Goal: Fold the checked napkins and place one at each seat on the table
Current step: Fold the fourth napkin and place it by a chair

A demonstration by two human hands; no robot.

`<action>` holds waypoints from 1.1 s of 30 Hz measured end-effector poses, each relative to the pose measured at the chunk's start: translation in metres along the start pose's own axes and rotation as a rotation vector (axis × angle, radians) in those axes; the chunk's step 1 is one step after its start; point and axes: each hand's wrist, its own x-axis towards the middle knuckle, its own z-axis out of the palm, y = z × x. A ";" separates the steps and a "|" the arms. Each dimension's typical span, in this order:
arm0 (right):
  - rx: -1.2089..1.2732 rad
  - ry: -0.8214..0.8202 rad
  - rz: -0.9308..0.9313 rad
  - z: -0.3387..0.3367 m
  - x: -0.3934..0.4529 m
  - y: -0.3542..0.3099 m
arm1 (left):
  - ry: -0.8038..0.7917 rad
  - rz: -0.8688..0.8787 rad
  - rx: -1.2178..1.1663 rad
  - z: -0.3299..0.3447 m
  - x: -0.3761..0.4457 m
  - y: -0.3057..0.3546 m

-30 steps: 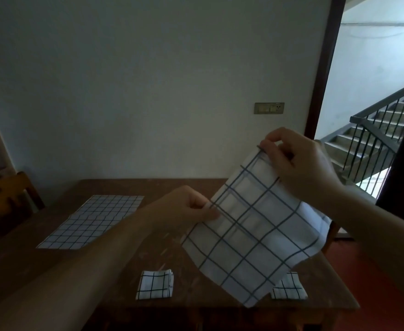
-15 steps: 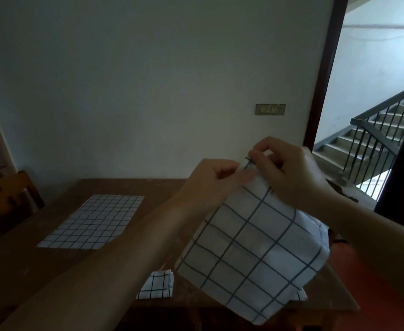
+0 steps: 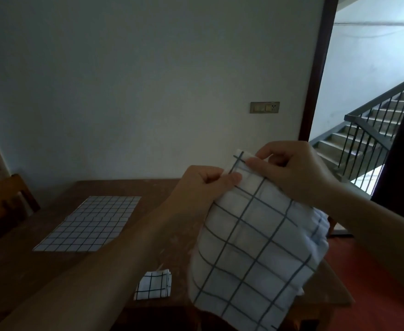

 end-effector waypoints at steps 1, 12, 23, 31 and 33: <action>0.016 0.002 0.021 -0.002 0.000 0.001 | -0.061 -0.055 0.023 -0.002 -0.001 -0.001; 1.074 -0.368 0.562 -0.009 -0.039 0.039 | 0.003 -0.157 -0.006 -0.022 -0.005 -0.020; 0.705 -0.231 0.767 0.017 -0.047 0.056 | -0.052 -0.300 -0.058 -0.031 -0.010 -0.042; 0.767 -0.013 0.876 0.009 -0.059 0.059 | -0.058 -0.397 -0.318 -0.026 -0.010 -0.038; 0.859 -0.147 0.768 0.006 -0.048 0.061 | -0.043 -0.392 -0.370 -0.022 -0.011 -0.036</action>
